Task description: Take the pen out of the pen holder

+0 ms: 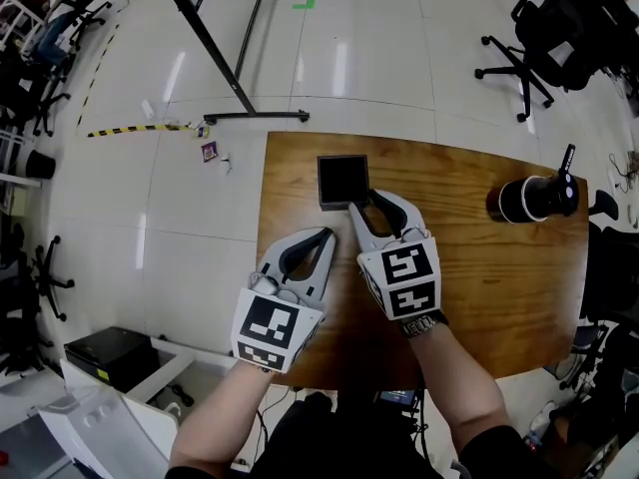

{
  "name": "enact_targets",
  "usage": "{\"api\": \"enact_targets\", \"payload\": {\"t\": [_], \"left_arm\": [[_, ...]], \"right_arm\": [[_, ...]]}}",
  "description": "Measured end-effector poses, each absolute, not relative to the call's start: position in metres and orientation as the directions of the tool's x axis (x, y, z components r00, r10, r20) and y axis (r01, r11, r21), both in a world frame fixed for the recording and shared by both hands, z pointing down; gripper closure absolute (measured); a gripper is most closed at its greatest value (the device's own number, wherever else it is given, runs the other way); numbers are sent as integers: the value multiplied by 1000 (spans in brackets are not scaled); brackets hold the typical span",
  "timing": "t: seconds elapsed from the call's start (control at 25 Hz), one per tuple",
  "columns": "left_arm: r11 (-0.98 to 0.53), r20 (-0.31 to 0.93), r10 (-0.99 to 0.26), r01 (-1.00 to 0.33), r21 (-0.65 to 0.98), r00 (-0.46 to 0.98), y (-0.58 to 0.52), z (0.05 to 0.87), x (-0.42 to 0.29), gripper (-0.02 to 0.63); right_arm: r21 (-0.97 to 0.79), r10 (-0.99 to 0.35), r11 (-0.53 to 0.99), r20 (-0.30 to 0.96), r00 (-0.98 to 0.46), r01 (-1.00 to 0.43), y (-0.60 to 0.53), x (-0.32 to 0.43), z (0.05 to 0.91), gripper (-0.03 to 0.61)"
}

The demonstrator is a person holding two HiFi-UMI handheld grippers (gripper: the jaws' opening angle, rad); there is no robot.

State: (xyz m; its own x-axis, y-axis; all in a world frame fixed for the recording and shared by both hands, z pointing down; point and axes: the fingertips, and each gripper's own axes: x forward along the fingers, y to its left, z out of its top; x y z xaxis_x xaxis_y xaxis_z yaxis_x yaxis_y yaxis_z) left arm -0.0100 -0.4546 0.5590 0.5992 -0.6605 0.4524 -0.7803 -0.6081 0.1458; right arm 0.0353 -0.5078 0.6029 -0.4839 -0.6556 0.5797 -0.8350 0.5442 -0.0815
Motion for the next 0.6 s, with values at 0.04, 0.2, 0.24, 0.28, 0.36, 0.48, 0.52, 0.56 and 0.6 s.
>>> {"api": "enact_targets", "payload": {"t": [0.04,0.2,0.24,0.28,0.36,0.48,0.52,0.56,0.6], "left_arm": [[-608,453,-660,-781,146,599,-456,560,-10,609],[-603,454,-663,-784,148,595,-458,562,-14,609],[-602,454,-664,-785,148,595,-458,562,-14,609],[-602,453,-664,-785,148,595,-458,562,-14,609],[-602,454,-664,-785,149,595,-457,562,-14,609],[-600,454,-665,-786,148,593,-457,561,-16,609],[-599,454,-666,-787,148,593,-457,560,-16,609],[-598,453,-667,-787,148,592,-457,560,-17,609],[-597,453,-668,-788,147,591,-456,560,-18,609]], "right_arm": [[-82,-650,546,586,-484,-834,-508,35,605,457],[-81,-638,547,604,-477,-833,-509,33,613,470],[-79,-638,545,607,-474,-835,-509,33,614,477],[-77,-638,544,609,-471,-836,-509,33,614,486],[-74,-637,542,613,-466,-837,-510,34,615,489],[-70,-636,539,620,-460,-839,-511,33,617,494],[-68,-636,538,622,-457,-840,-512,32,617,495],[-66,-636,537,623,-455,-841,-513,32,618,496],[-63,-639,535,623,-452,-843,-513,32,618,508]]}}
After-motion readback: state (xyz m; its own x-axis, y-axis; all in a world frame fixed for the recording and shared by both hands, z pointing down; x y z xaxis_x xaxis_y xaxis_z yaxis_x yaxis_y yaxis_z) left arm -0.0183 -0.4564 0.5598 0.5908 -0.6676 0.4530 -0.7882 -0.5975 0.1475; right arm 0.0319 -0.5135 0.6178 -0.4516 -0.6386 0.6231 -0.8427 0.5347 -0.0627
